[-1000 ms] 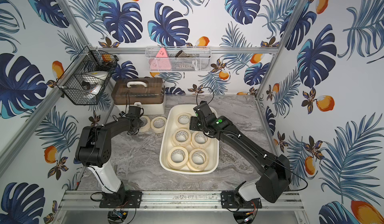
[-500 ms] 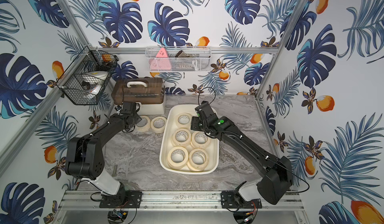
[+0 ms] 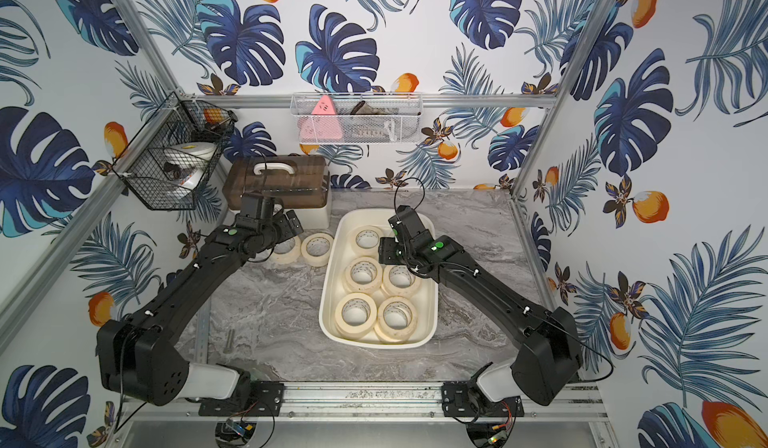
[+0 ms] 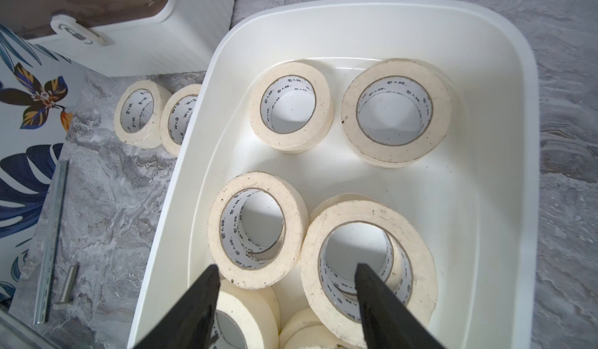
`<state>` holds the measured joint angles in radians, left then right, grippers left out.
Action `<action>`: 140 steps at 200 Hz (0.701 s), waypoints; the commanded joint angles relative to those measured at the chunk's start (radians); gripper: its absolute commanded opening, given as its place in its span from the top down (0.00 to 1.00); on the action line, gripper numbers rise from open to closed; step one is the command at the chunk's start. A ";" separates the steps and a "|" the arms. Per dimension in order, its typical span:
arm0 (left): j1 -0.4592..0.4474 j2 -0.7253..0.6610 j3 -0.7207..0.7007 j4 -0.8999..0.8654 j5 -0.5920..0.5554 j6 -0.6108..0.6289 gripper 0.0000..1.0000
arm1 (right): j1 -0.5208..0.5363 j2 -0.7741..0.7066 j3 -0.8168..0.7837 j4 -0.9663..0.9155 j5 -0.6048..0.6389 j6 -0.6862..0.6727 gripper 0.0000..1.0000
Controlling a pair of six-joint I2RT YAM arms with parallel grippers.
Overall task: Take out the art tape in the storage box
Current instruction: Pick up the art tape from the storage box.
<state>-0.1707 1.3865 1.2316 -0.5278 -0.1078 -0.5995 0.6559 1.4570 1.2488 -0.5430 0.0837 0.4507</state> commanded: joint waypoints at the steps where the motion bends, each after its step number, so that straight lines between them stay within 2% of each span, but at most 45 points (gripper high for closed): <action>1: -0.004 -0.022 0.023 -0.044 0.179 0.084 0.01 | -0.001 0.026 0.000 0.059 -0.039 -0.048 0.31; 51: -0.004 -0.111 -0.010 -0.092 0.367 0.165 0.02 | -0.002 0.125 0.016 0.073 -0.072 -0.105 0.29; 102: -0.004 -0.270 -0.080 -0.216 0.332 0.275 0.01 | -0.002 0.206 0.037 0.055 -0.054 -0.158 0.30; 140: -0.004 -0.364 -0.162 -0.235 0.355 0.290 0.01 | -0.001 0.284 0.084 0.066 -0.073 -0.188 0.32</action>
<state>-0.1745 1.0576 1.1049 -0.7322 0.2184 -0.3462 0.6537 1.7050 1.3052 -0.4889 0.0212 0.2989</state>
